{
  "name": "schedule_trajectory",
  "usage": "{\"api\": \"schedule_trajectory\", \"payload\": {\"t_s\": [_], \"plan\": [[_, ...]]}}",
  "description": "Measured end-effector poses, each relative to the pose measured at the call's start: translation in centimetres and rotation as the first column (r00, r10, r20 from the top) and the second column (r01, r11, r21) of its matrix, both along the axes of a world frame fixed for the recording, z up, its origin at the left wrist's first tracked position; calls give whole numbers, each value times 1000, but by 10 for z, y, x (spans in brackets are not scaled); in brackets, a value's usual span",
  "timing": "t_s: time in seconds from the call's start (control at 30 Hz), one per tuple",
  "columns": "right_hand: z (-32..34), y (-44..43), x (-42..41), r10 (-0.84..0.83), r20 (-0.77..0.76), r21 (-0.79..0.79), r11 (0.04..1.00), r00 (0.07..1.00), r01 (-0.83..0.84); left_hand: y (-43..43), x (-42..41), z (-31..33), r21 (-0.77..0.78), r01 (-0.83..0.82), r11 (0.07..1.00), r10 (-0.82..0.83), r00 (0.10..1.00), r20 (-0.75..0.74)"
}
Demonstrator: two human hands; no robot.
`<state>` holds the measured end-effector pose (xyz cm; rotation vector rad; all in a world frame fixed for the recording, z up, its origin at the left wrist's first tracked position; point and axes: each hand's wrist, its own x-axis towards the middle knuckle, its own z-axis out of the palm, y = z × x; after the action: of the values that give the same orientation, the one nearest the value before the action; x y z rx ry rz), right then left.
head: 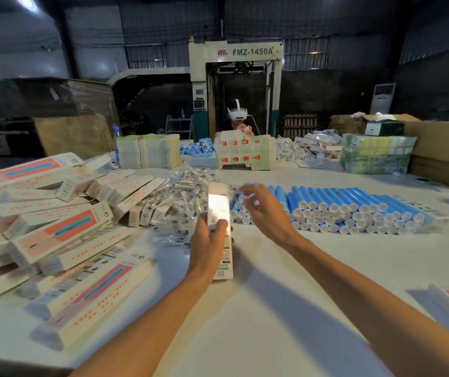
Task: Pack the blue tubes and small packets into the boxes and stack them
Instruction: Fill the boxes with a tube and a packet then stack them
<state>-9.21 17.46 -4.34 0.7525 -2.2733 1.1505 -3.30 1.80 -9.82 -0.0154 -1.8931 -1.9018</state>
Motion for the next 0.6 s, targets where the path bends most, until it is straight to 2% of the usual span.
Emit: {"api": "schedule_trajectory", "payload": {"t_s": [0.07, 0.13, 0.2, 0.27, 0.37, 0.47, 0.6], "plan": [[-13, -18, -7, 24, 47, 135, 990, 999, -30, -17, -6, 0, -77, -176, 981, 174, 984, -21], [-26, -38, -12, 98, 132, 285, 949, 986, -132, -33, -12, 0, -87, -308, 947, 306, 951, -30], [-38, -58, -18, 139, 172, 438, 876, 975, -202, -45, -16, 0, -65, -393, 917, 393, 919, -18], [-49, -75, -23, 130, 159, 550, 812, 979, -198, -52, -20, -1, -54, -430, 901, 432, 902, 19], [-60, -86, -28, 71, 61, 580, 809, 996, -93, -54, -22, -2, -66, -425, 903, 428, 903, 42], [-61, -84, -28, 1, -20, 571, 821, 1000, 11, -49, -22, -2, -85, -378, 922, 379, 925, -3], [-53, -62, -29, -247, -226, 513, 792, 942, 331, -43, -24, -1, -70, -257, 964, 256, 966, -22]]}}
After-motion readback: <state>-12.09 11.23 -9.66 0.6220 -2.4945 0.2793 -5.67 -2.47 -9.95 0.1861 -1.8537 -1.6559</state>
